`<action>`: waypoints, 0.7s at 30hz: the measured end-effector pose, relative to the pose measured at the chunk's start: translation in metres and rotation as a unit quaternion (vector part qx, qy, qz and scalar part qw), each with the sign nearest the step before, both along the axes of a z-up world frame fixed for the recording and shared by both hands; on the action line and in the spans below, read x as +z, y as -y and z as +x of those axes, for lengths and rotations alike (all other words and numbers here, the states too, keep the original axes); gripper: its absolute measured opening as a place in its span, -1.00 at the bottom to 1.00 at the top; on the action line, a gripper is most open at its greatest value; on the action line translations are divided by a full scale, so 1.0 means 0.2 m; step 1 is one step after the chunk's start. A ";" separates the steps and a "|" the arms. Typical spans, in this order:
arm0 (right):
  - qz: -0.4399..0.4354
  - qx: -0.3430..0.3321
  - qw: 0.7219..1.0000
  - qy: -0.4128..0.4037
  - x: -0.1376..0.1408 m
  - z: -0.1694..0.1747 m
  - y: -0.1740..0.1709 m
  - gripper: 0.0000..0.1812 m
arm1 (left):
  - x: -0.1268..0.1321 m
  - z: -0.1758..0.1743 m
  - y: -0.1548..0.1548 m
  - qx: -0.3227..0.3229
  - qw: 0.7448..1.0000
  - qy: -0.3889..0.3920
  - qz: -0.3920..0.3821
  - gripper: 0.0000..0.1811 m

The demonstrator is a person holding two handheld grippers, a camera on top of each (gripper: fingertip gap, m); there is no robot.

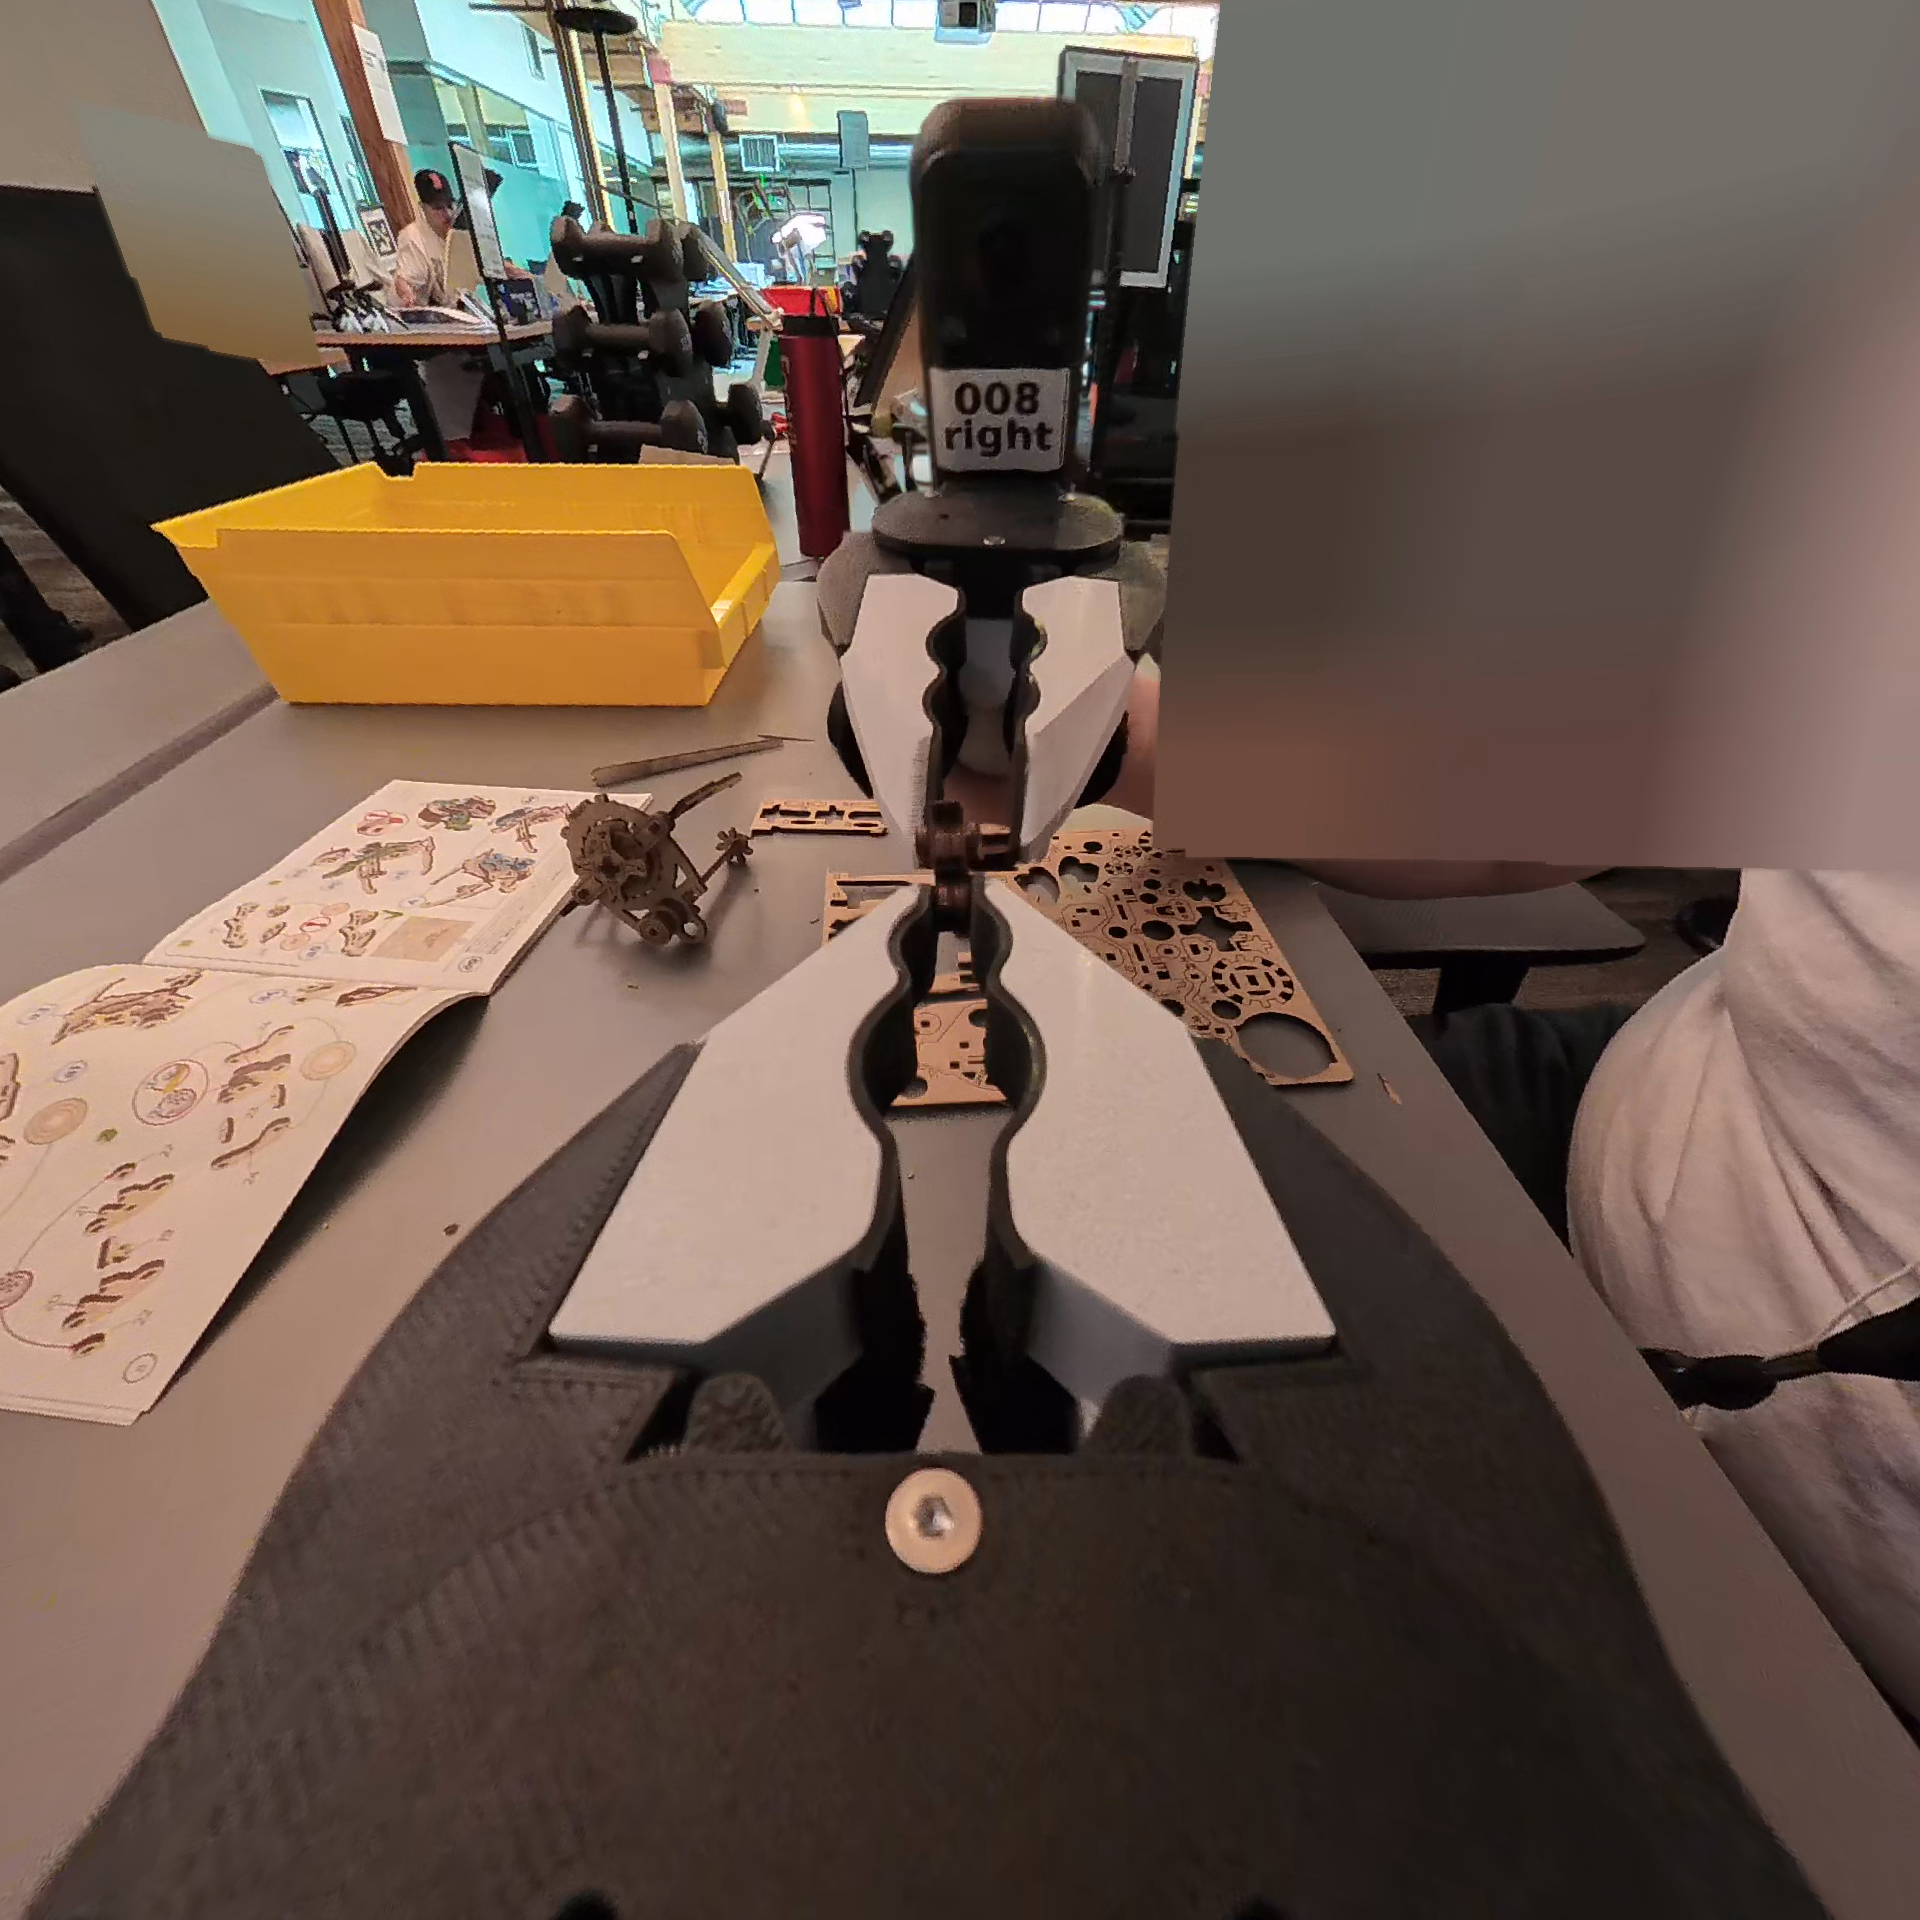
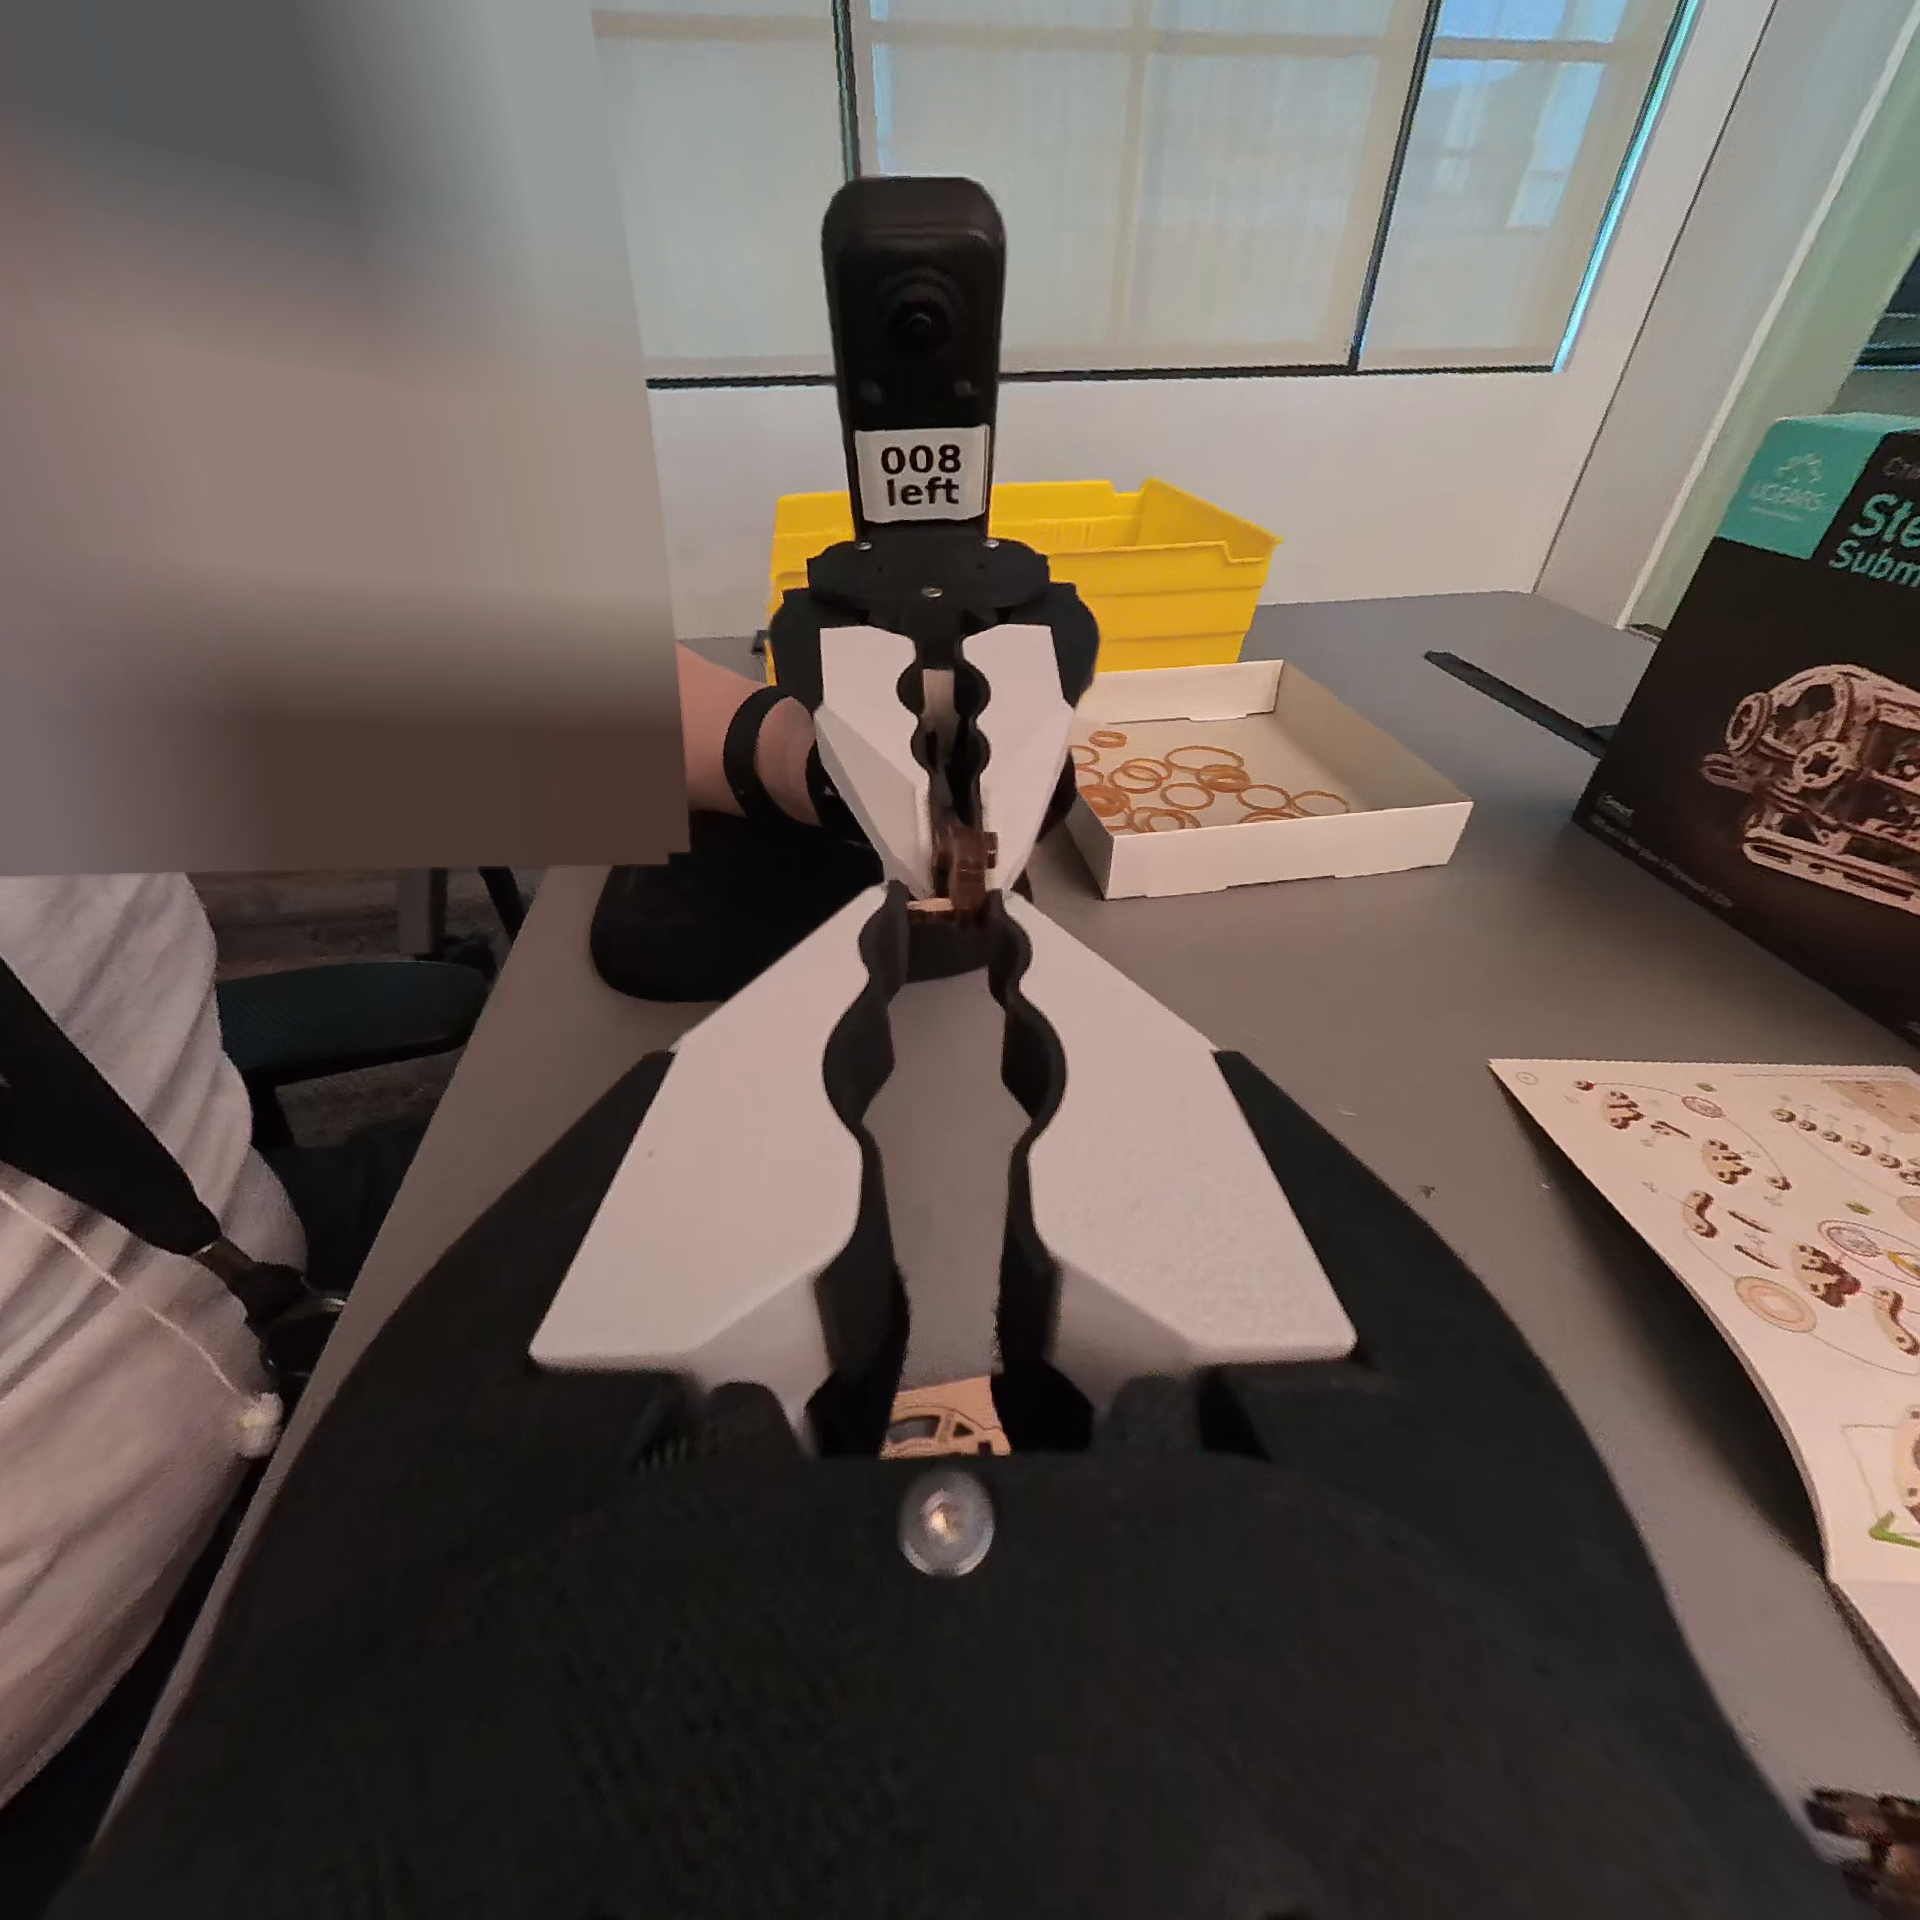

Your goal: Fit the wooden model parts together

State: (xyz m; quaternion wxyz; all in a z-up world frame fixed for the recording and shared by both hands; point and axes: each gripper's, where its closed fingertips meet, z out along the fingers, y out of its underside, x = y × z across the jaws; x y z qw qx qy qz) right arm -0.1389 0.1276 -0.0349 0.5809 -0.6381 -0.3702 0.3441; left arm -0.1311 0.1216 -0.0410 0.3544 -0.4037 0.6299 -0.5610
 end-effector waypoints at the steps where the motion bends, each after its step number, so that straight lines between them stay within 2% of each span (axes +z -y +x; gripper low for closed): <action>1: -0.003 0.003 1.000 -0.003 0.00 -0.01 0.00 -0.86 | 0.00 0.00 0.00 0.001 1.000 0.001 0.002 -0.97; 21: -0.019 0.031 0.999 -0.009 0.00 -0.02 0.06 -0.87 | 0.00 0.00 0.06 -0.015 1.000 0.003 0.011 -0.97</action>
